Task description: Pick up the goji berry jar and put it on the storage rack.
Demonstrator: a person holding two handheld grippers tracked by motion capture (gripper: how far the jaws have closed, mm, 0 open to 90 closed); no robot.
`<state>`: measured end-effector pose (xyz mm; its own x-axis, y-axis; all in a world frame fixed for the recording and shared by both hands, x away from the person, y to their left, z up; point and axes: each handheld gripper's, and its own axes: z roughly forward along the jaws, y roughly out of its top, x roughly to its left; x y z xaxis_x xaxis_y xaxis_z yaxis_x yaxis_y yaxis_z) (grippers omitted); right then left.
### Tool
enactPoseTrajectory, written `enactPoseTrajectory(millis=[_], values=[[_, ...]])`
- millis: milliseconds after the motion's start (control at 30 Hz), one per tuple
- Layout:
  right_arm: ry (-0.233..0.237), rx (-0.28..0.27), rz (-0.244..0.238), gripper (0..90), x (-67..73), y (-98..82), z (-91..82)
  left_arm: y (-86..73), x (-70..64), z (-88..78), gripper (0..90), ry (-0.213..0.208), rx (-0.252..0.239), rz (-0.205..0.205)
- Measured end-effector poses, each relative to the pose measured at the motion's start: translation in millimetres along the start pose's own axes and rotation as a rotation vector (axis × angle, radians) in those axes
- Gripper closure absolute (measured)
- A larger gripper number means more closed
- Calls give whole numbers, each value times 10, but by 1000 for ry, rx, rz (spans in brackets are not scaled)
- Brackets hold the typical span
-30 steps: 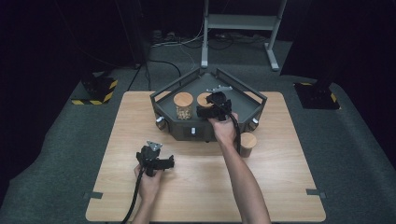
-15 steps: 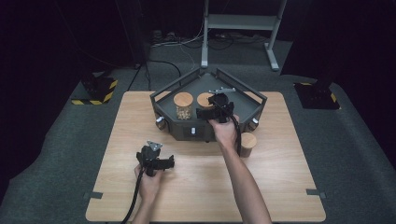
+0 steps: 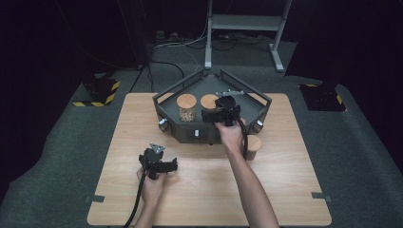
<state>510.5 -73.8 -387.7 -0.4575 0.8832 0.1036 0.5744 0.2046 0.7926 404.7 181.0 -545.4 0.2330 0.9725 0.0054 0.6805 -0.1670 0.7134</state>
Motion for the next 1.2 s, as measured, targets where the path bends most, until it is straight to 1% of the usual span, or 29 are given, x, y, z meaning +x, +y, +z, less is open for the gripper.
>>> enactPoseTrajectory(millis=[200, 333, 533, 933, 1033, 1200], values=[[15, -2, -5, 84, 0, -23, -24, 0, 0, 0, 15, 0, 0, 0], [17, -5, -7, 84, -5, -28, -40, 0, 0, 0, 15, 0, 0, 0], [15, -26, -15, 89, -1, -29, -93, 0, 0, 0, 15, 0, 0, 0], [25, -25, -24, 91, -26, -55, -148, 1, 0, 0, 15, -1, 1, 0], [30, -31, -20, 93, -38, -56, -172, 1, 1, 1, 14, -2, 1, 0], [32, -31, -35, 105, -52, -66, -205, 1, 1, 2, 13, -2, 0, 0]])
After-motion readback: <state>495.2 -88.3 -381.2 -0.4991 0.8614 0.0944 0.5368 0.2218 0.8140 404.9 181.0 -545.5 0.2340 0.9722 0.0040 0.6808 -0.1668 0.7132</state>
